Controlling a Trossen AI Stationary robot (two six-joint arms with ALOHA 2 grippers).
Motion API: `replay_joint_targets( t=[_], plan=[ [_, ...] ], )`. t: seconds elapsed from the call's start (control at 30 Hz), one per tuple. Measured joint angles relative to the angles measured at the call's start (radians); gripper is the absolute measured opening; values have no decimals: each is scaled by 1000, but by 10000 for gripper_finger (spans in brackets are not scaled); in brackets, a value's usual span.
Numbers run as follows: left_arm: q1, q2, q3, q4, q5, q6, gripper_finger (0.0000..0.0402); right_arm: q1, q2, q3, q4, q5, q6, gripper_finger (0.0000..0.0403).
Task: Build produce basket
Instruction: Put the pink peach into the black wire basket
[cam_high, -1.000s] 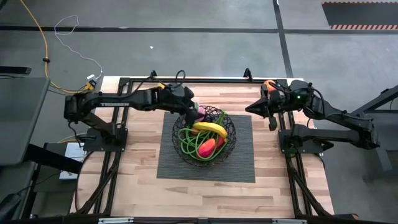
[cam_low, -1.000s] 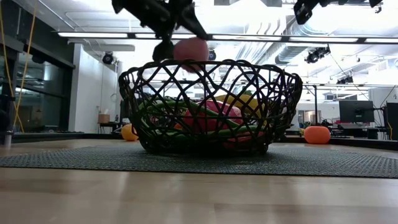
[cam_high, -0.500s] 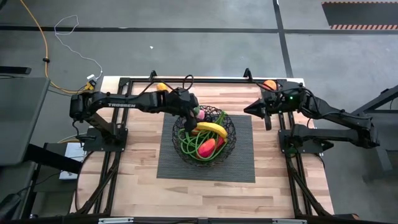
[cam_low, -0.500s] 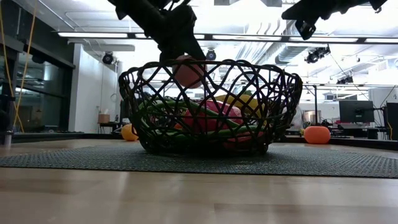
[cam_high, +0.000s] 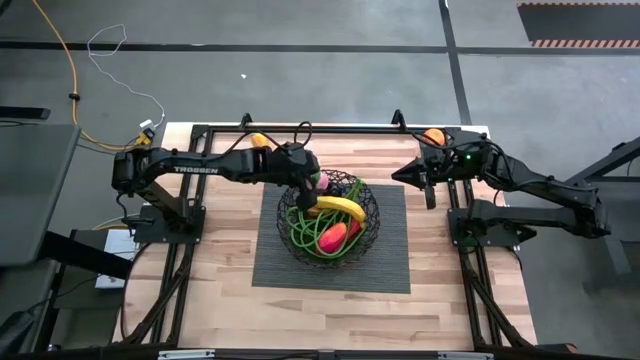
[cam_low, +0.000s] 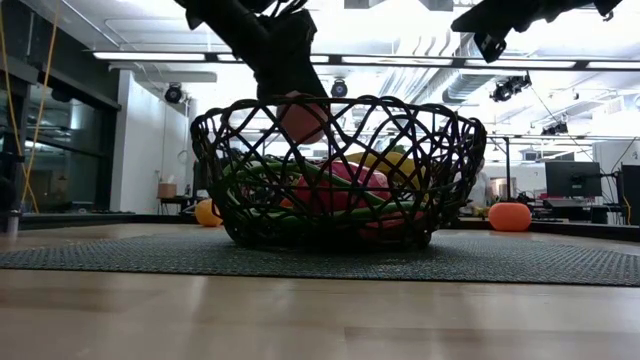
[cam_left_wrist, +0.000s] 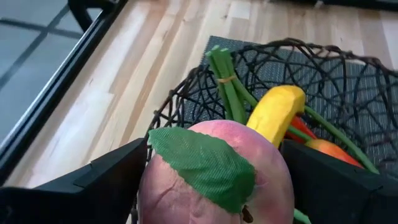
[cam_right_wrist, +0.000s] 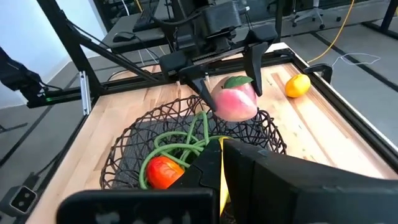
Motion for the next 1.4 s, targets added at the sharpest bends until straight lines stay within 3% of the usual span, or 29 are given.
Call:
replay_joint_targets(
  t=[0.2, 0.37, 0.87, 1.0, 1.3, 1.4],
  plan=[
    [-49, 0, 0, 0, -21, 65, 358, 0, 0, 0, 0, -28, -16, 0],
    [-82, 17, 0, -2, -75, 3, 358, 0, 0, 0, 0, -30, -16, 0],
    [-86, 69, -1, 51, -115, 5, 358, 0, 0, 0, 0, -31, -16, 0],
    [-86, 94, 0, 57, -179, -4, 358, 0, 0, 0, 0, -31, -16, 0],
    [-86, 157, 1, 66, -183, -100, 358, 0, 0, 0, 0, -31, -9, 0],
    [-85, 167, 1, 49, -181, -61, 358, 0, 0, 0, 0, -31, -8, 0]
  ],
)
